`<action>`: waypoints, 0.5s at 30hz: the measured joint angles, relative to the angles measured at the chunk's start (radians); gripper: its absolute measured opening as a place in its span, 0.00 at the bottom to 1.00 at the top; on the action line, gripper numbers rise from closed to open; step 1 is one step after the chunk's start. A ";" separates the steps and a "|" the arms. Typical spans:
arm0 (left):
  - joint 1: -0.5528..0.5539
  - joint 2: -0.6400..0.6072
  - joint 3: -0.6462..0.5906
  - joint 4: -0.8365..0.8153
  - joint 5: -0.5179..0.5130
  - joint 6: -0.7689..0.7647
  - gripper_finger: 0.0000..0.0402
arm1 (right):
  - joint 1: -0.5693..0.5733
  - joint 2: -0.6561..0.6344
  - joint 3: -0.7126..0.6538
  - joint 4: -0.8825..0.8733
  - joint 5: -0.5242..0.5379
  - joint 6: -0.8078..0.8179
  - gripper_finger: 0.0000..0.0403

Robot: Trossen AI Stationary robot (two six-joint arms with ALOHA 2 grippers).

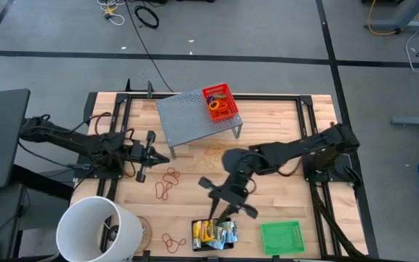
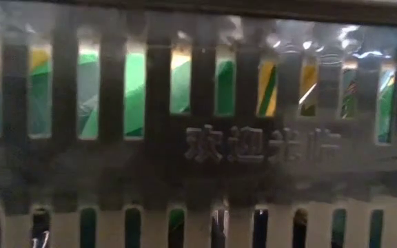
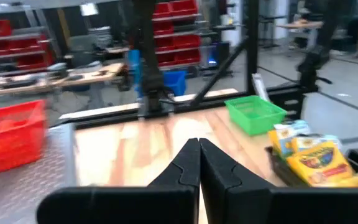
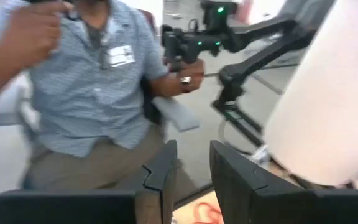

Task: Pick & Place Office Desk Supplies
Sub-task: Put the black bin on the shelf

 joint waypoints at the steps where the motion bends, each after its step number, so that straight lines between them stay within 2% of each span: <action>1: -0.003 -0.035 0.000 -0.030 -0.022 -0.001 0.00 | 0.009 -0.022 -0.028 0.015 0.032 -0.007 0.23; 3: -0.008 -0.100 -0.005 -0.069 -0.041 -0.006 0.00 | 0.024 -0.069 -0.107 0.090 0.096 -0.002 0.21; 9: -0.021 -0.261 -0.084 -0.084 -0.041 -0.018 0.00 | 0.019 -0.266 -0.450 0.367 0.168 0.136 0.16; 15: -0.021 -0.329 -0.151 -0.088 -0.048 -0.020 0.00 | 0.010 -0.429 -0.754 0.549 0.305 0.272 0.16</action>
